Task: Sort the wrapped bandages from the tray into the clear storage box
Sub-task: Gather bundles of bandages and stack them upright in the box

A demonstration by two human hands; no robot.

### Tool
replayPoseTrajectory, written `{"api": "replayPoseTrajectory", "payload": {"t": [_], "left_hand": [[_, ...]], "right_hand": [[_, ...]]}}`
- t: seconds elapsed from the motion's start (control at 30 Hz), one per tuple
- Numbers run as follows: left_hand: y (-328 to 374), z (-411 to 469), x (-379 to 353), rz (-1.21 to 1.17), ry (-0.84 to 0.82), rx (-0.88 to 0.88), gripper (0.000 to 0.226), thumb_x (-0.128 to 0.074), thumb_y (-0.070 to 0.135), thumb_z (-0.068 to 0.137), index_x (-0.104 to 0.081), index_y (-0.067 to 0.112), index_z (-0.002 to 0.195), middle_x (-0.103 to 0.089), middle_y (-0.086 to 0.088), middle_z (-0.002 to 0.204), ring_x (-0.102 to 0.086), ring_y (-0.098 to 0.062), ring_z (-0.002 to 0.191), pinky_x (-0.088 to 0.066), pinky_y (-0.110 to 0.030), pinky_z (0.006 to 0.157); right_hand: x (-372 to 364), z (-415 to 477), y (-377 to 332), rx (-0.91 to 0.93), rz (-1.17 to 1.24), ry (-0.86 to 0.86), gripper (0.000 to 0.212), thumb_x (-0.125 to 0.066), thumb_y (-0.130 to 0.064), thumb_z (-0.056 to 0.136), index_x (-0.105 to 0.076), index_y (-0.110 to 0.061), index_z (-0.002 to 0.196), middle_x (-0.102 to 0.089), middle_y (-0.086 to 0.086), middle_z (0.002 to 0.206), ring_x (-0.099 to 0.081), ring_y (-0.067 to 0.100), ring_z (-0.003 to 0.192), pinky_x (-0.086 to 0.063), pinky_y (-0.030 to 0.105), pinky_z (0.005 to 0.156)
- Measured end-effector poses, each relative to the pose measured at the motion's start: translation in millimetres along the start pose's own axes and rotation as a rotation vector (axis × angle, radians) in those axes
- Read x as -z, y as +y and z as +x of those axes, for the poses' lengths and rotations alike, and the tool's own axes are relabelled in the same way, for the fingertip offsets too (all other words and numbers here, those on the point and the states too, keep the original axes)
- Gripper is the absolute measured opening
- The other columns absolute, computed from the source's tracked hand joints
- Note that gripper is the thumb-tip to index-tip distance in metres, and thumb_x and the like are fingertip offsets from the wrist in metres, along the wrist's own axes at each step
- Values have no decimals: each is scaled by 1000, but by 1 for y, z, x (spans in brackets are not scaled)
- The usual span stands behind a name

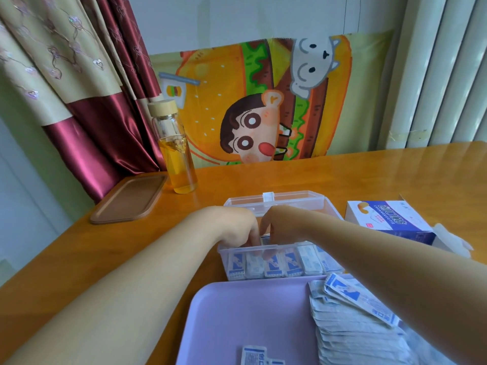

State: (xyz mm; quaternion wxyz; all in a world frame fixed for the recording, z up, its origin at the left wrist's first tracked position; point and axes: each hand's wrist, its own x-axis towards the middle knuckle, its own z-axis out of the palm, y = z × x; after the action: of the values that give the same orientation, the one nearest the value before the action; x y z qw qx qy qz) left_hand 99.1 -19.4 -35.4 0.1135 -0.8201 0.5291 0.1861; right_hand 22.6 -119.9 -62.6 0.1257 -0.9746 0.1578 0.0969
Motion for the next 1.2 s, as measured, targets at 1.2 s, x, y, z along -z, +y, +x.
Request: {"api": "replayPoseTrajectory", "payload": {"t": [1.2], "left_hand": [[42,-140,-110,-315,484,-139,38,-51,34,95,-46,34,132,-47,18,120,-43,4,109,-32,-12,90]], "right_hand": [[-37,-163,53,-279,235,96,26,-73,-40,77,-67,-19,92,-60,-5,75,-51,10,65,-38,20,54]]}}
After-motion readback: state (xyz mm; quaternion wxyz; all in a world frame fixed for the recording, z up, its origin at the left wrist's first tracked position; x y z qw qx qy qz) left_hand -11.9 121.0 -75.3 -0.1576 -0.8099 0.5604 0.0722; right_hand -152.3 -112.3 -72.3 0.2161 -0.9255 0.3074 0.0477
